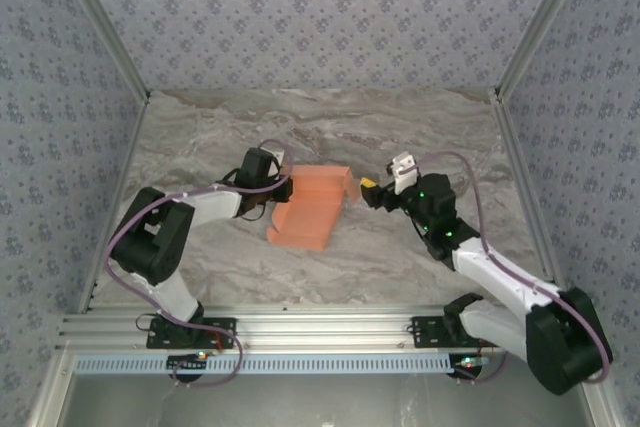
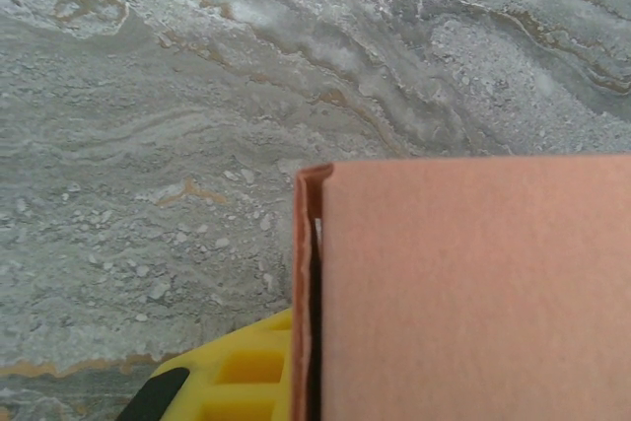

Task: Fold the paper box

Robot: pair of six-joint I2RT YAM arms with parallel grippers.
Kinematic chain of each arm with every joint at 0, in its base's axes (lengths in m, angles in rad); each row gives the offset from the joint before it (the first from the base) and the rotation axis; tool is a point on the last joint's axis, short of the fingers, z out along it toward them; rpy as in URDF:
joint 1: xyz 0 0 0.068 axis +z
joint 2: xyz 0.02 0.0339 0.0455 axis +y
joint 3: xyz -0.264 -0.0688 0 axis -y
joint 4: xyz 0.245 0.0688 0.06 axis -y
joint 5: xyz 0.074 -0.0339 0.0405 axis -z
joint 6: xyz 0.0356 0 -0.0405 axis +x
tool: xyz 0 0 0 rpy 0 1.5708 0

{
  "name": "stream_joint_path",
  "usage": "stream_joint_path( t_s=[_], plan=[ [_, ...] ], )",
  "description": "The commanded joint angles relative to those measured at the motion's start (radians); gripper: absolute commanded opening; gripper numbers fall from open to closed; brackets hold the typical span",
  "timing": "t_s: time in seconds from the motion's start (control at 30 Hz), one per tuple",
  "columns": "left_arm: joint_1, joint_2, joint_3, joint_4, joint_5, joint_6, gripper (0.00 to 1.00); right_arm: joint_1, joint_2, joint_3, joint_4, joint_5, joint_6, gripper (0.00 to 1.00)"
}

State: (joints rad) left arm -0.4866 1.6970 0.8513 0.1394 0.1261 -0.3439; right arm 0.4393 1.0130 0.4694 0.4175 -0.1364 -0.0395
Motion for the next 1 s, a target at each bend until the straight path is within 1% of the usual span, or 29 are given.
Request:
stream_joint_path(
  t_s=[0.0, 0.07, 0.13, 0.2, 0.27, 0.37, 0.43, 0.5, 0.63, 0.8, 0.97],
  plan=[
    [-0.003, -0.034, 0.036, -0.086, -0.041, 0.048, 0.01, -0.043, -0.089, 0.042, -0.120, -0.151, 0.147, 0.84],
    [-0.002, -0.047, 0.047, -0.105, -0.042, 0.064, 0.01, -0.040, -0.105, 0.113, -0.226, -0.198, 0.131, 0.88],
    [-0.006, -0.057, 0.056, -0.126, -0.044, 0.090, 0.01, -0.036, -0.065, 0.226, -0.418, -0.226, 0.038, 0.89],
    [-0.011, -0.068, 0.067, -0.151, -0.060, 0.129, 0.01, -0.038, 0.024, 0.362, -0.648, -0.241, -0.065, 0.92],
    [-0.017, -0.081, 0.073, -0.175, -0.078, 0.166, 0.01, -0.041, 0.129, 0.503, -0.849, -0.270, -0.117, 0.93],
    [-0.022, -0.097, 0.080, -0.199, -0.102, 0.200, 0.01, -0.045, 0.283, 0.710, -1.110, -0.318, -0.115, 0.92],
    [-0.031, -0.104, 0.087, -0.213, -0.111, 0.223, 0.01, -0.037, 0.385, 0.820, -1.216, -0.351, -0.100, 0.89],
    [-0.047, -0.111, 0.094, -0.221, -0.124, 0.252, 0.01, -0.019, 0.463, 0.886, -1.285, -0.344, -0.114, 0.85],
    [-0.063, -0.113, 0.098, -0.219, -0.122, 0.284, 0.01, 0.015, 0.579, 0.963, -1.350, -0.293, -0.147, 0.81],
    [-0.064, -0.107, 0.098, -0.221, -0.105, 0.289, 0.01, 0.047, 0.647, 0.994, -1.382, -0.220, -0.175, 0.81],
    [-0.063, -0.103, 0.106, -0.225, -0.103, 0.304, 0.01, 0.050, 0.673, 0.973, -1.389, -0.178, -0.184, 0.81]
  ],
)
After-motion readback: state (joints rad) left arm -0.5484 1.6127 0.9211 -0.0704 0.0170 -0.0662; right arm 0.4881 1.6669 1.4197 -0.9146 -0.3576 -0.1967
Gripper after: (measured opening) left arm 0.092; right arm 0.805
